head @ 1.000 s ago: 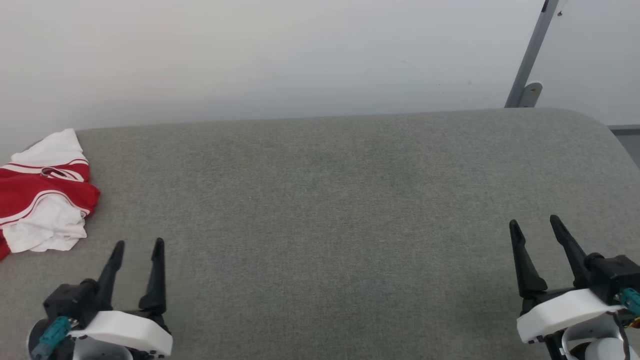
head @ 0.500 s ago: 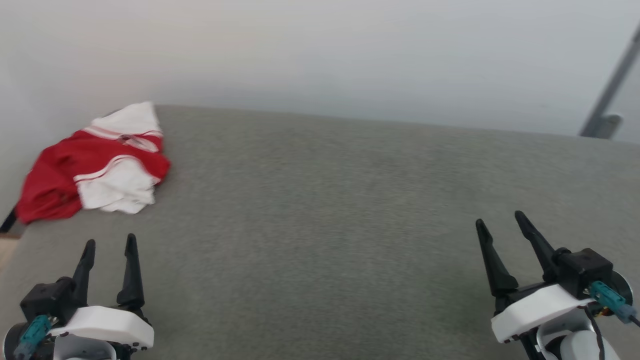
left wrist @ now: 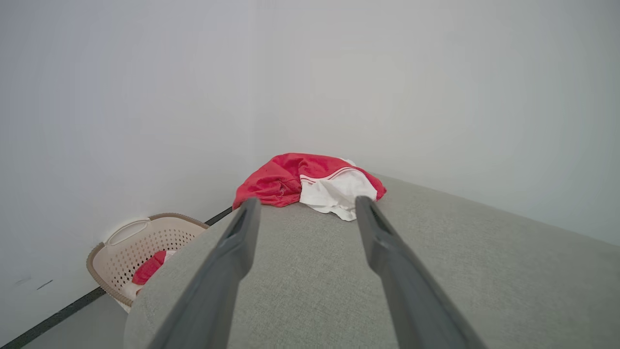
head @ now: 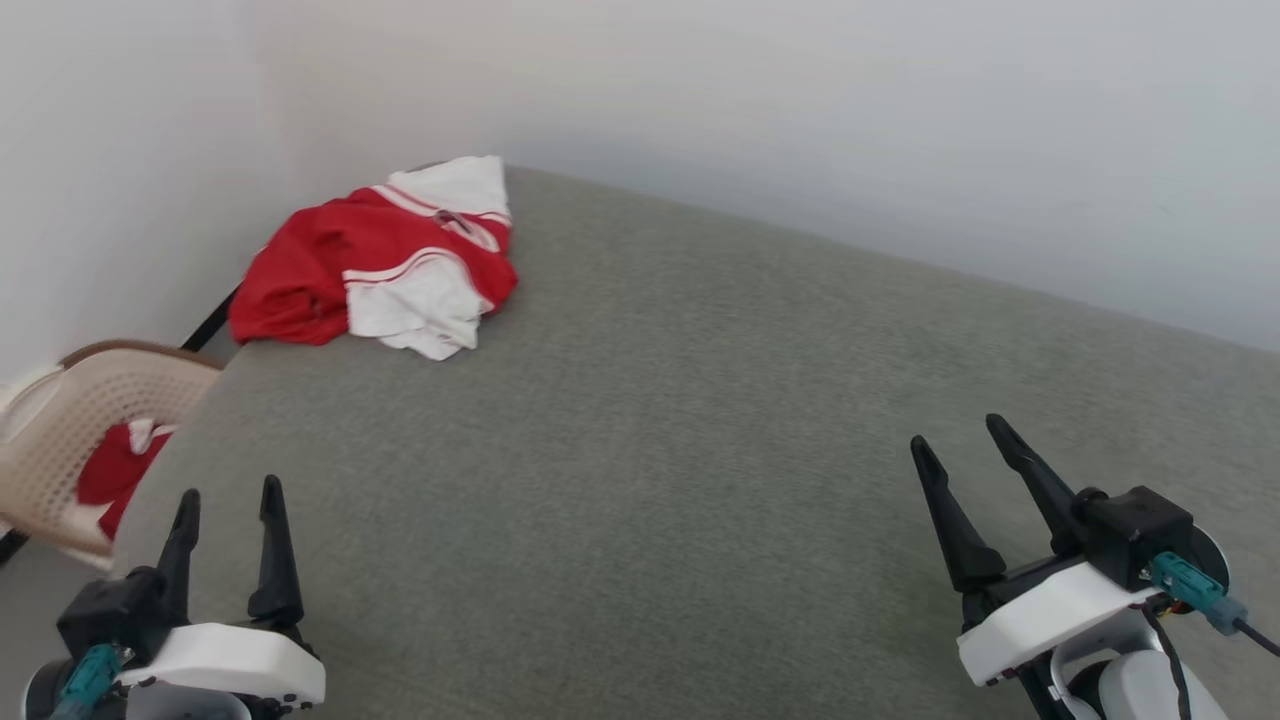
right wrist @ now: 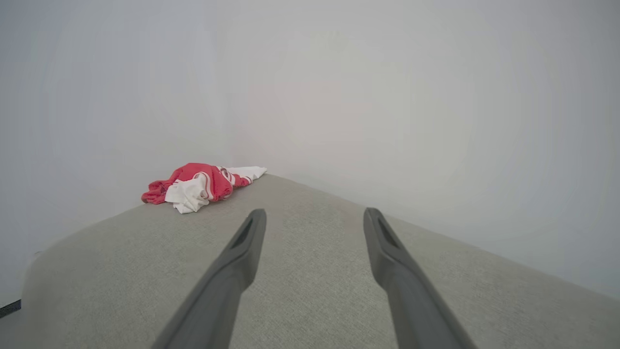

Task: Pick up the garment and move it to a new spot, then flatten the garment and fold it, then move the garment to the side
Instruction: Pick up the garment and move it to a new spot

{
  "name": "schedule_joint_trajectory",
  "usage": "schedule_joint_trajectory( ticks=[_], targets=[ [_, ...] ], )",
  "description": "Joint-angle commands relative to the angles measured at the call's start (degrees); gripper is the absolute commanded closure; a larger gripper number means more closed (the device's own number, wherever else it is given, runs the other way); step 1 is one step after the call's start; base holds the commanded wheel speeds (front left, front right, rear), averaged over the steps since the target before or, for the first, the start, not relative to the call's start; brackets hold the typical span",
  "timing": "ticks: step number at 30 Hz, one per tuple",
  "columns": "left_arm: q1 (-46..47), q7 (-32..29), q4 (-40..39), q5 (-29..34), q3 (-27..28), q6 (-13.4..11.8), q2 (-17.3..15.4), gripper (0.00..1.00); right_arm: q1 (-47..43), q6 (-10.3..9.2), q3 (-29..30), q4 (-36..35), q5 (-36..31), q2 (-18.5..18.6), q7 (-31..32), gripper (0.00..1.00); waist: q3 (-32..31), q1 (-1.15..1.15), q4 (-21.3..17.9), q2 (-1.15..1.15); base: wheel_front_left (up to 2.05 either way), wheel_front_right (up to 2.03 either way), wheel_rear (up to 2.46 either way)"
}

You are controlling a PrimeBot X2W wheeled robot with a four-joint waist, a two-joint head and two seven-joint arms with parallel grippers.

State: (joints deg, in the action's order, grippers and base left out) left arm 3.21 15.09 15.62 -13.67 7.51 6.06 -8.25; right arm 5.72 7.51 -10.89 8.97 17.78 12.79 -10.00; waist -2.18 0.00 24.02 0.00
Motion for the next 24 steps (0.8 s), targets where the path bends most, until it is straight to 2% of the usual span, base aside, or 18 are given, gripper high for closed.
schedule_joint_trajectory(
  ticks=[1, 8, 14, 18, 24],
  targets=[
    [-0.3, 0.1, -0.3, 0.4, -0.1, -0.1, 0.2, 0.00, 0.6, -0.04, 0.0, -0.4, 0.3, 0.2, 0.3, 0.00, 0.3, 0.00, 1.3, 0.00, 0.00, 0.00, 0.00],
    [2.3, 0.1, 0.0, -1.3, -0.1, -0.2, 2.1, 0.00, 0.9, -0.04, 0.9, -1.3, 0.1, 0.9, 0.8, 0.00, 2.3, 0.00, 3.1, 0.00, 0.00, 0.00, 0.00],
    [7.6, 0.1, 2.5, -2.0, -0.8, 0.0, 2.6, 0.00, 2.1, -0.04, 3.2, -2.8, -1.0, 1.4, 1.8, 0.00, 5.3, 0.00, 1.9, 0.00, 0.00, 0.00, 0.00],
    [13.4, 0.1, 6.6, -2.5, -0.8, 0.4, 1.8, 0.00, 3.2, -0.04, 3.6, -4.5, -1.5, 2.0, 2.8, 0.00, 8.1, 0.00, 0.0, 0.00, 0.00, 0.00, 0.00],
    [24.5, 0.1, 15.0, -3.9, -0.8, 0.9, -1.2, 0.00, 5.9, -0.04, 3.7, -7.7, -1.7, 3.4, 4.2, 0.00, 13.2, 0.00, -3.5, 0.00, 0.00, 0.00, 0.00]
  ],
)
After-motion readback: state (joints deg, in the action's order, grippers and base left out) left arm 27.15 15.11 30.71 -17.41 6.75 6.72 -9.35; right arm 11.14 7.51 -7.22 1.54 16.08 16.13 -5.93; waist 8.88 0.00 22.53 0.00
